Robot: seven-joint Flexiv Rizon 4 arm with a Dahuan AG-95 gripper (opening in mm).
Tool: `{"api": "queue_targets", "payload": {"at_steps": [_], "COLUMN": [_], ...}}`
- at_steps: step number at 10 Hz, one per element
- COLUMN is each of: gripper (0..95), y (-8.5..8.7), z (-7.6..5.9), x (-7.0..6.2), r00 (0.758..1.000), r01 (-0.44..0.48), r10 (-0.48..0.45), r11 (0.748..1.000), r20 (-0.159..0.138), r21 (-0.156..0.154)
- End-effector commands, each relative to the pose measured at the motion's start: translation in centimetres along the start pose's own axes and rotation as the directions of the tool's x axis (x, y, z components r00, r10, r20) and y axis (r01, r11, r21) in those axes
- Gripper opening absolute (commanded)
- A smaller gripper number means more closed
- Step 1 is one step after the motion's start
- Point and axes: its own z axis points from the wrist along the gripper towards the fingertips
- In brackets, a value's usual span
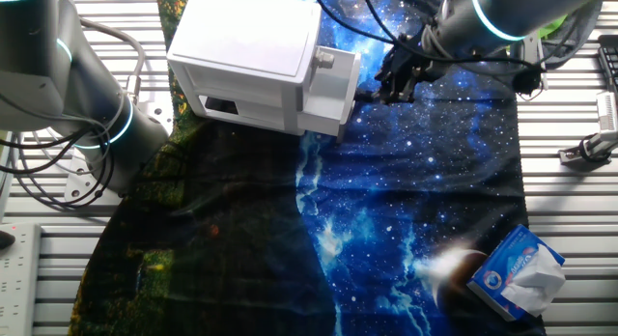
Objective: Grasp the handle and open the drawer
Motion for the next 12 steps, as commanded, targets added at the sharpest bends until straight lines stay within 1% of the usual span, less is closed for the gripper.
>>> {"api": "queue_targets", "payload": {"at_steps": [1,2,3,4,5,6,7,8,9,10,12], "gripper": [0.0,0.0,0.0,0.0,0.0,0.0,0.0,0.0,0.0,0.0,0.0], "y": [-0.1,-0.1,0.0,0.3,0.7,0.9,1.2,1.3,1.4,1.6,1.7], "z": [-1.0,-1.5,-2.0,-2.5,-3.1,-3.4,-3.9,-4.1,-4.2,-4.4,-4.7], "x": [0.8,1.1,1.6,2.0,2.7,3.0,3.6,3.8,4.0,4.2,4.7], "r00": [1.0,1.0,0.999,0.998,0.996,0.996,0.992,0.985,0.98,0.973,0.955], "r01": [0.015,0.02,0.022,0.019,0.033,0.038,0.054,0.055,0.045,0.021,0.009], "r10": [-0.015,-0.02,-0.022,-0.021,-0.036,-0.041,-0.061,-0.065,-0.057,-0.034,-0.025], "r11": [1.0,1.0,1.0,0.999,0.998,0.998,0.996,0.996,0.997,0.998,0.998], "r20": [0.001,0.013,0.028,0.055,0.076,0.08,0.112,0.158,0.191,0.229,0.294], "r21": [-0.003,-0.001,0.017,0.035,0.046,0.048,0.065,0.065,0.065,0.061,0.055]}}
